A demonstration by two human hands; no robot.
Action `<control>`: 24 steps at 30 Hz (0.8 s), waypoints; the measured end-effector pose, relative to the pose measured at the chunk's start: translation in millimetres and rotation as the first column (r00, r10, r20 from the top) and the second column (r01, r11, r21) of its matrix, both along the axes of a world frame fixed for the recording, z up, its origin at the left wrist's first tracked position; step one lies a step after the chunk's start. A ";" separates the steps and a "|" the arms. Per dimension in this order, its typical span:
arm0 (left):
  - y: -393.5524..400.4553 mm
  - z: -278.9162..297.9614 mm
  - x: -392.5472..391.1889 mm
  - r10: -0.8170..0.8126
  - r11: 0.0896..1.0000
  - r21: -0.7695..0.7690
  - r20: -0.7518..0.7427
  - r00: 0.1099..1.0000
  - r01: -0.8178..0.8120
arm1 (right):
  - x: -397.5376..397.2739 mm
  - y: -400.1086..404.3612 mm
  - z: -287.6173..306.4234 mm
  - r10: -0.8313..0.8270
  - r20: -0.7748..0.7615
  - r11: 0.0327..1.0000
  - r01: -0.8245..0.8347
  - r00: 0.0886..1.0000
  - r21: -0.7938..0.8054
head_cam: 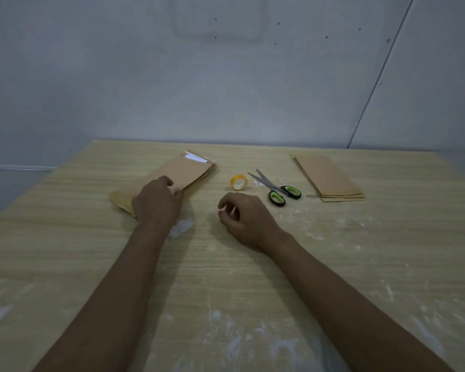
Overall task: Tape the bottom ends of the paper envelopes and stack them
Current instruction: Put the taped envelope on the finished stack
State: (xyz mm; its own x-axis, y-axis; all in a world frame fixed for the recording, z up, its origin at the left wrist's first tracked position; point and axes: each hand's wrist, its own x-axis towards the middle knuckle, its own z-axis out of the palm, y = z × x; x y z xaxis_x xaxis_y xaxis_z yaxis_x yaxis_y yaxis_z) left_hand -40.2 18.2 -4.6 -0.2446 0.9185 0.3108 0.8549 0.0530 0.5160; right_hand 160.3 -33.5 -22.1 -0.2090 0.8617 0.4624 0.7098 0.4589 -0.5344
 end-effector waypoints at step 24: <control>-12.4 8.8 -16.5 -0.223 0.950 0.297 0.410 0.885 0.102 | -54.3 47.4 -0.4 -0.240 -0.605 0.931 0.002 0.759 -0.365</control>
State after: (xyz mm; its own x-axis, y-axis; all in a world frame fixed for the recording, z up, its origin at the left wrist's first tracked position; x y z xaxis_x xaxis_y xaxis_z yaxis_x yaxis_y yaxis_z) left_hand -56.6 5.7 4.3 -0.2644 0.8579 0.4405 0.5268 -0.2541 0.8111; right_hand 106.0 13.9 -22.4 0.1445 0.9797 0.1387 0.1921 0.1098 -0.9752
